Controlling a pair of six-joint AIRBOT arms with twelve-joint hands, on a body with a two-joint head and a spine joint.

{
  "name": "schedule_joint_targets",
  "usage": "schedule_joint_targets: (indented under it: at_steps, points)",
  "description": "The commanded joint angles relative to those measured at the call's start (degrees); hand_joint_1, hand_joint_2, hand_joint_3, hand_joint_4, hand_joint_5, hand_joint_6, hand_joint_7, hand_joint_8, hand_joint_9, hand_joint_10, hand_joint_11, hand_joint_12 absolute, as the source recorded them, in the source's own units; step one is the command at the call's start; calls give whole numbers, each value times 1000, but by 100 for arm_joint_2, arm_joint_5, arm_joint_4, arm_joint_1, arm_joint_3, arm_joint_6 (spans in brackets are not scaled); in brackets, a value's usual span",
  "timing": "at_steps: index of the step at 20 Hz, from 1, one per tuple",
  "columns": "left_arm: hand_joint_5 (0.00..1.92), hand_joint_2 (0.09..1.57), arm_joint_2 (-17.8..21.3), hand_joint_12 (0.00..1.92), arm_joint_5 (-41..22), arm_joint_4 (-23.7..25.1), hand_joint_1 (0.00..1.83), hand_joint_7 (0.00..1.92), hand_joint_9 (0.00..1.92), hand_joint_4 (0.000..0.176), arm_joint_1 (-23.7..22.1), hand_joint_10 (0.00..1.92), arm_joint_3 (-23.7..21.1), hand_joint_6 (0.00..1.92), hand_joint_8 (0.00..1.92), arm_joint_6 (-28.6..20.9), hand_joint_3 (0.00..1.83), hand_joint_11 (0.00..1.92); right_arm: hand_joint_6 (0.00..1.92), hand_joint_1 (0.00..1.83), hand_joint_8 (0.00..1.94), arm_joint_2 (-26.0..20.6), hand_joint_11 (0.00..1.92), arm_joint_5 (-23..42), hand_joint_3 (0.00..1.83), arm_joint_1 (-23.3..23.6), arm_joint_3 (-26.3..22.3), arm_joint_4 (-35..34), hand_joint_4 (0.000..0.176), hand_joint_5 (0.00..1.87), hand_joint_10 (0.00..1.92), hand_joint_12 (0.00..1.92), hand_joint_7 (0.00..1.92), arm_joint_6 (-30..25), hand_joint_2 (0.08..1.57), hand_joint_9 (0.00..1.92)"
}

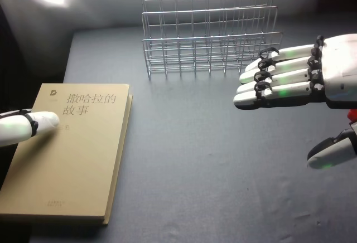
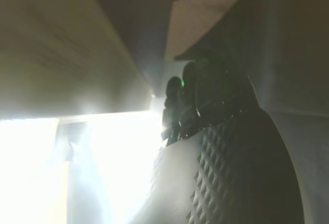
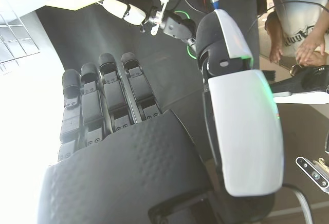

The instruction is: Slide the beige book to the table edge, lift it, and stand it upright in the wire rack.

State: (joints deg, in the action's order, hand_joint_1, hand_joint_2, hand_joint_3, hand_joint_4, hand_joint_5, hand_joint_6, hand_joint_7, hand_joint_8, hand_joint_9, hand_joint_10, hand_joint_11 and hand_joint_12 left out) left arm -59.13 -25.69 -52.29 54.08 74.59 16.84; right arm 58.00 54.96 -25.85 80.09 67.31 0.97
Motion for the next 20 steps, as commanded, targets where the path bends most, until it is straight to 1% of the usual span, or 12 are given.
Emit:
schedule_joint_targets:
  at_steps: [1, 2, 8, 9, 10, 13, 15, 16, 17, 18, 19, 20]
  points:
    - [180, 1115, -1, 723, -488, 19, 454, 198, 201, 43, -30, 12, 55, 9, 6, -22, 0, 0, 0, 153, 2, -33, 0, 382, 2, 45, -23, -466, 0, 59, 3, 362, 134, -10, 1147, 115]
    - [194, 1117, -18, 733, -483, 19, 455, 207, 206, 38, -30, 14, 57, 14, 9, -22, 0, 0, 0, 151, 1, -33, 0, 382, 2, 44, -23, -468, 0, 53, 2, 339, 126, -8, 1151, 103]
    - [224, 1123, -83, 783, -478, 19, 492, 247, 245, 31, -37, 22, 90, 18, 12, -21, 1, 0, 0, 152, 0, -33, 0, 382, 0, 44, -23, -476, 0, 30, 4, 344, 118, 7, 1148, 111]
    - [253, 1117, -97, 814, -478, 19, 529, 274, 260, 29, -50, 24, 103, 24, 14, -20, 0, 0, 2, 149, 3, -33, 0, 382, 0, 44, -23, -477, 0, 38, 7, 393, 133, 8, 1148, 126]
    - [273, 1123, -108, 858, -478, 19, 534, 293, 270, 18, -51, 24, 112, 26, 13, -20, 1, 0, 4, 148, 2, -33, 0, 382, 0, 44, -23, -478, 0, 30, 5, 356, 133, 8, 1149, 126]
    - [336, 1135, -141, 1033, -477, 19, 576, 359, 338, 0, -52, 38, 125, 34, 16, -19, 3, 0, 1, 140, 1, -33, 0, 383, 1, 44, -24, -478, 0, 24, 0, 326, 122, 8, 1152, 117]
    - [390, 1158, -155, 1126, -477, 19, 592, 408, 377, 0, -45, 44, 124, 43, 19, -19, 8, 0, 0, 119, 1, -33, 0, 383, 1, 44, -24, -479, 0, 18, 2, 317, 112, 8, 1155, 120]
    - [438, 1160, -159, 1225, -477, 19, 628, 472, 425, 0, -45, 58, 126, 54, 32, -14, 6, 0, 0, 126, 1, -33, 0, 385, 1, 43, -24, -479, 0, 14, 1, 297, 106, 8, 1156, 113]
    - [487, 1159, -162, 1395, -477, 19, 695, 569, 527, 0, -45, 94, 128, 60, 46, -12, 3, 1, 1, 130, 0, -32, 0, 386, 1, 43, -24, -480, 0, 14, 1, 293, 97, 8, 1157, 112]
    - [531, 1161, -165, 1485, -477, 19, 733, 649, 621, 0, -45, 138, 131, 63, 50, -11, 2, 52, 0, 123, 1, -32, 0, 387, 1, 43, -24, -480, 0, 13, 0, 291, 99, 8, 1156, 107]
    - [662, 1168, -165, 1574, -477, 19, 821, 807, 695, 0, -45, 400, 134, 72, 57, -9, 1, 162, 4, 132, 5, -32, 0, 389, 0, 42, -24, -480, 0, 23, 4, 291, 109, 8, 1155, 117]
    - [752, 1175, -165, 1615, -477, 19, 853, 912, 688, 0, -45, 687, 138, 83, 76, -6, 1, 248, 7, 142, 5, -32, 0, 395, 0, 42, -24, -480, 0, 43, 6, 337, 122, 8, 1151, 130]
